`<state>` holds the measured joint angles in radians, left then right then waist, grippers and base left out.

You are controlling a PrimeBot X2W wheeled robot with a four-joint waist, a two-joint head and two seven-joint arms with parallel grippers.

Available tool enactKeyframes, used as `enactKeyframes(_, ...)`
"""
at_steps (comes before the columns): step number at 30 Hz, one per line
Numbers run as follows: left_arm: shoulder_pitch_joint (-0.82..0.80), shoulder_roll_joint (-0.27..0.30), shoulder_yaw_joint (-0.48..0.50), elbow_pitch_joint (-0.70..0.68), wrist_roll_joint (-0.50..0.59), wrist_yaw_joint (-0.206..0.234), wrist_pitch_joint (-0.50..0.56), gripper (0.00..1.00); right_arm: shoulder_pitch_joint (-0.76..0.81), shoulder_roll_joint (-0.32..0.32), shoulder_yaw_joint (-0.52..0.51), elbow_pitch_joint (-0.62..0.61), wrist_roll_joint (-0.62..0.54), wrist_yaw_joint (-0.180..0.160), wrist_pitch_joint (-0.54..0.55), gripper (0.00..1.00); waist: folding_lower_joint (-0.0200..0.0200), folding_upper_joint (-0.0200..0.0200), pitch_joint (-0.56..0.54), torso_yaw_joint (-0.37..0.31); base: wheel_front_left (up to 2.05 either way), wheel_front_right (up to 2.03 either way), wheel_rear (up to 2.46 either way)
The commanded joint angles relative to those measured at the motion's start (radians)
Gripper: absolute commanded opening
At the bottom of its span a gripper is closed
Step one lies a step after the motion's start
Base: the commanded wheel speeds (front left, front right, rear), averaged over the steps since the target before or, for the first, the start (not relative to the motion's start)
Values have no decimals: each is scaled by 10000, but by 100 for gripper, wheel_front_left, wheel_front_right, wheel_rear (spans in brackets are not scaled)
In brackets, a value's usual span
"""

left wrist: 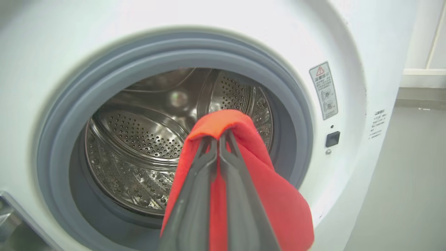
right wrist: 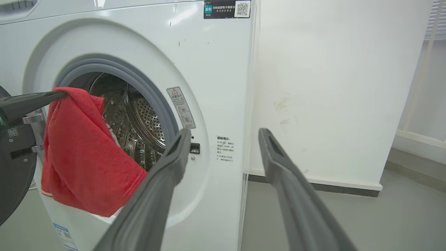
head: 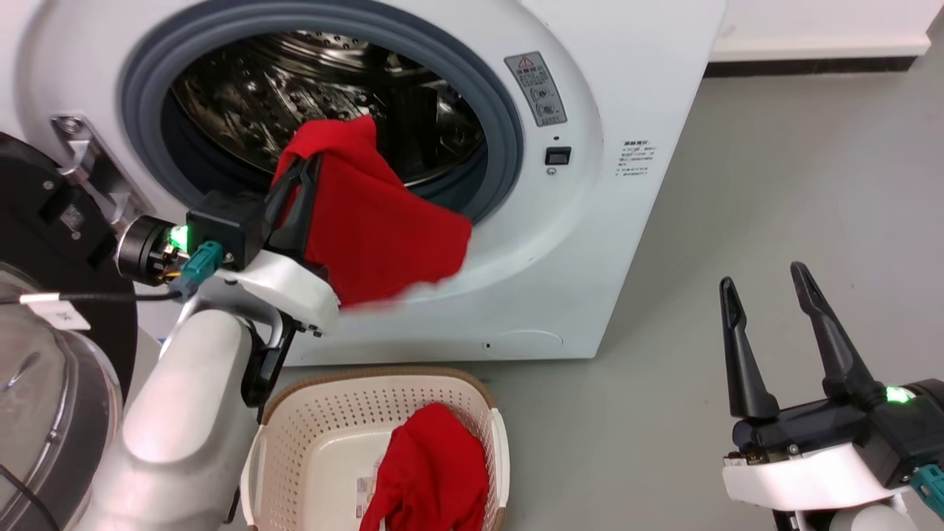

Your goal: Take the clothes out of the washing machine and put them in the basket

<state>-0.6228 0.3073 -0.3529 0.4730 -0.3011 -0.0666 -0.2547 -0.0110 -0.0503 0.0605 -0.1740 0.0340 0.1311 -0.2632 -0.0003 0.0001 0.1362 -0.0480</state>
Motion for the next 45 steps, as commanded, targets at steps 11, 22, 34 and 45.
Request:
enactKeyframes(11, 1520, 602, 8, -3594, 59, 621, 930, 0, 614, 4, -52, 100, 82, -7, -24, 100, 3, -1, -786, 268, 0, 0, 0)
enactKeyframes(22, 2670, 890, -68, -5662, -18, 1094, 1613, 0, 498, 2, -74, 28, 130, -7, -23, 100, 3, -1, -588, 373, 0, 0, 0)
enactKeyframes(34, 4000, 567, -586, -4868, -471, 1015, 1356, 0, -143, 4, -193, -100, 31, -7, -23, 100, 3, -1, 587, 493, 0, 0, 0)
enactKeyframes(45, 3543, 72, -1139, -1528, -596, 412, 673, 0, -1138, 2, -195, -300, -36, -7, -22, 100, 3, -1, 2345, 113, 0, 0, 0)
